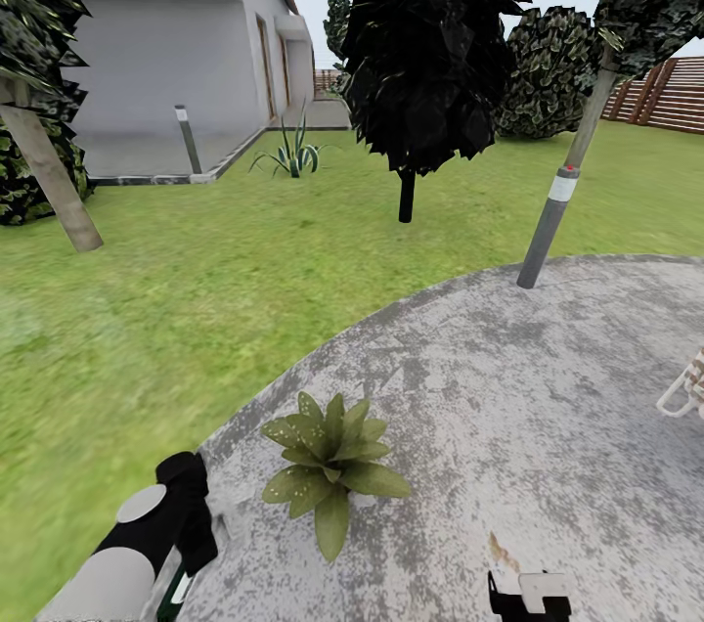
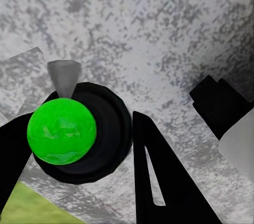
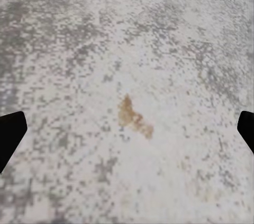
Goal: Pick up the pesticide atomizer in the garden and spray insectifuge to fully cover both potted plants in the garden.
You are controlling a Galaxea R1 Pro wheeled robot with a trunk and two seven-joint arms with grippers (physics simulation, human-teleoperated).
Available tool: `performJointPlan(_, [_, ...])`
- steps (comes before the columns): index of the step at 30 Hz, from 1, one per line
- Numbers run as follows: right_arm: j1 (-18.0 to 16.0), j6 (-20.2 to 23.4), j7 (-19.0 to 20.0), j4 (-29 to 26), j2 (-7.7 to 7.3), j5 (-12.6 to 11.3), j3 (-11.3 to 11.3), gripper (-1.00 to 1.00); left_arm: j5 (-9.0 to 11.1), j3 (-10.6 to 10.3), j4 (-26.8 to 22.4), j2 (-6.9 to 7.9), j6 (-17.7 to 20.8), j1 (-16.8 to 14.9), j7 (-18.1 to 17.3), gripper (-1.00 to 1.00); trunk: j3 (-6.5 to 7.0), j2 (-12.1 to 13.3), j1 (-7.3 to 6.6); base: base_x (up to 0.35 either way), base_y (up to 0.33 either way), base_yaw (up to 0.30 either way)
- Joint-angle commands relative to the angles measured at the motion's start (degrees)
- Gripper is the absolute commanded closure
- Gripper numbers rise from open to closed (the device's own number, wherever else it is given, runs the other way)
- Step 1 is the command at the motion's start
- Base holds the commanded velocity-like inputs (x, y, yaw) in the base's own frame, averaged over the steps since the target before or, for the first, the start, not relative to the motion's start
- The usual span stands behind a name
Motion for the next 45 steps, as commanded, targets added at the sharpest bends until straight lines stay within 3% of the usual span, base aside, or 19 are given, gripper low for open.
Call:
performJointPlan(1, [-0.04,-0.14,-0.35,0.09,-0.05,0.62,-0.24,-1.00,-0.24,0.08,-0.10,-0.12,0.59,-0.28,-0.38,1.00,-0.05,-0.02,-0.01,0.000,0.000,0.000])
performJointPlan(6, [-0.04,-0.14,-0.35,0.09,-0.13,0.61,-0.24,-1.00,-0.75,-0.26,-0.19,-0.61,3.99,-3.65,-0.39,1.00,-0.05,-0.02,-0.01,0.000,0.000,0.000])
performJointPlan(11, [-0.04,-0.14,-0.35,0.11,-0.14,0.62,-0.24,-1.00,-1.00,-0.56,0.03,0.41,5.51,-4.04,-0.41,1.00,-0.05,-0.02,-0.01,0.000,0.000,0.000])
performJointPlan(12, [-0.04,-0.14,-0.35,0.12,-0.14,0.62,-0.24,-1.00,-1.00,-0.56,0.15,0.83,5.47,-3.96,-0.39,1.00,-0.05,-0.02,-0.01,0.000,0.000,0.000])
performJointPlan(16, [-0.04,-0.14,-0.35,0.12,-0.14,0.62,-0.24,-1.00,-0.70,-0.16,0.57,4.99,5.40,-3.88,-0.31,1.00,-0.05,-0.02,-0.01,0.000,0.000,0.000])
performJointPlan(20, [-0.04,-0.14,-0.35,0.12,-0.14,0.62,-0.24,-1.00,-0.42,-0.09,0.63,7.02,5.33,-3.71,-0.31,1.00,-0.05,-0.02,-0.01,0.000,0.000,0.000])
performJointPlan(24, [-0.04,-0.14,-0.35,0.12,-0.14,0.62,-0.24,-1.00,-0.42,-0.43,2.29,6.39,5.32,-3.21,-0.20,1.00,-0.05,-0.02,-0.01,0.000,0.000,0.000])
performJointPlan(28, [-0.04,-0.14,-0.35,0.12,-0.14,0.62,-0.24,-1.00,-0.27,-0.32,4.52,3.04,5.37,-2.97,3.84,1.00,-0.05,-0.02,-0.01,0.000,0.000,0.000])
performJointPlan(33, [-0.04,-0.14,-0.35,0.12,-0.14,0.62,-0.24,-1.00,-0.09,-0.21,4.17,0.78,5.68,-3.59,6.22,1.00,-0.05,-0.02,-0.01,0.000,0.000,0.000])
performJointPlan(37, [-0.04,-0.14,-0.35,0.12,-0.14,0.62,-0.24,-1.00,0.02,0.02,4.03,0.89,5.82,-3.84,6.36,1.00,-0.05,-0.02,-0.01,0.000,0.000,0.000])
performJointPlan(45, [-0.04,-0.14,-0.35,0.12,-0.14,0.62,-0.24,-1.00,0.01,1.95,4.43,3.25,5.43,-3.14,8.11,1.00,-0.05,-0.02,-0.01,0.000,0.000,0.000])
